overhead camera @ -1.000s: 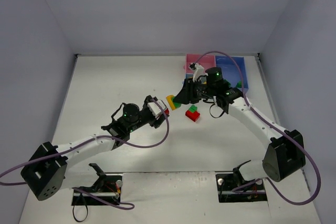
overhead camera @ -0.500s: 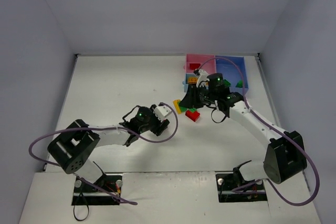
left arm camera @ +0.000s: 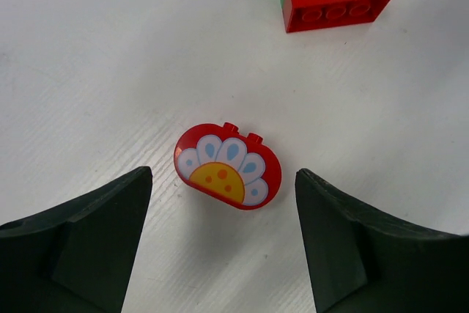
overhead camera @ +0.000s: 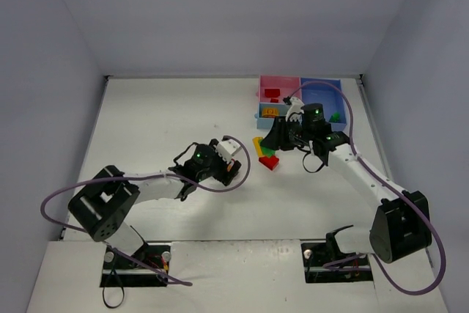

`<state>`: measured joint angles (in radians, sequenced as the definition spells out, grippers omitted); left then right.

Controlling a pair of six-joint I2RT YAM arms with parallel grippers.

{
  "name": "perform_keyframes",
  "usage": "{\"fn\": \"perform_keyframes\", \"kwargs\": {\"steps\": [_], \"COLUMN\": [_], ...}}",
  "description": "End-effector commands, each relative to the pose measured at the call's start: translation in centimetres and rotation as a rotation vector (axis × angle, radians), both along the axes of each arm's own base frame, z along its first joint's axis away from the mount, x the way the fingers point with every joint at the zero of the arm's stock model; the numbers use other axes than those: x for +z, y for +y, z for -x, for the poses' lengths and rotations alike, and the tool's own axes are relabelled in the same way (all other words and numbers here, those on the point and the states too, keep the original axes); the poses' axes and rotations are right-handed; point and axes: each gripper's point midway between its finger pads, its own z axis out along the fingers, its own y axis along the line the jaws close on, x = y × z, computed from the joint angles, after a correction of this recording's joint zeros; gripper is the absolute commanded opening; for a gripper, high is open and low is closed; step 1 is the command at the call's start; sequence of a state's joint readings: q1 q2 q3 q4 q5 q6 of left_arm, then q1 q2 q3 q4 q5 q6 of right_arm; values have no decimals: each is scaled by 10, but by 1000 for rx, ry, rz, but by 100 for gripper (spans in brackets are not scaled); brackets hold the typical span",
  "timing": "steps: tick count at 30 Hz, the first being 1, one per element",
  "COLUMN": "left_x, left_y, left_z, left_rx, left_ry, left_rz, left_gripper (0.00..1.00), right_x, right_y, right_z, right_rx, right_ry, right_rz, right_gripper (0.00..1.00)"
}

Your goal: Sort the legos into containers by color

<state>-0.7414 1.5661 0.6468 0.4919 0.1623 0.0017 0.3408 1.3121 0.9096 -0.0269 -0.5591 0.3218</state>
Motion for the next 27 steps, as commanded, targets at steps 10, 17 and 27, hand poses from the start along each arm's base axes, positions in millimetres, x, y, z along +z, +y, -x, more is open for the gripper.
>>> {"fn": "perform_keyframes", "kwargs": {"steps": [10, 17, 27], "left_x": [170, 228, 265], "left_y": [-4, 3, -10], "left_z": [14, 37, 62], "left_rx": [-166, -412, -651], "left_ry": [-128, -77, -71], "left_rz": [447, 611, 655], "left_gripper": [73, 73, 73], "right_x": [66, 109, 140], "right_y": [17, 27, 40], "right_z": [10, 29, 57], "right_rx": [194, 356, 560], "right_ry": [-214, -370, -474], "right_rz": [-104, -163, -237], "right_gripper": [0, 0, 0]}}
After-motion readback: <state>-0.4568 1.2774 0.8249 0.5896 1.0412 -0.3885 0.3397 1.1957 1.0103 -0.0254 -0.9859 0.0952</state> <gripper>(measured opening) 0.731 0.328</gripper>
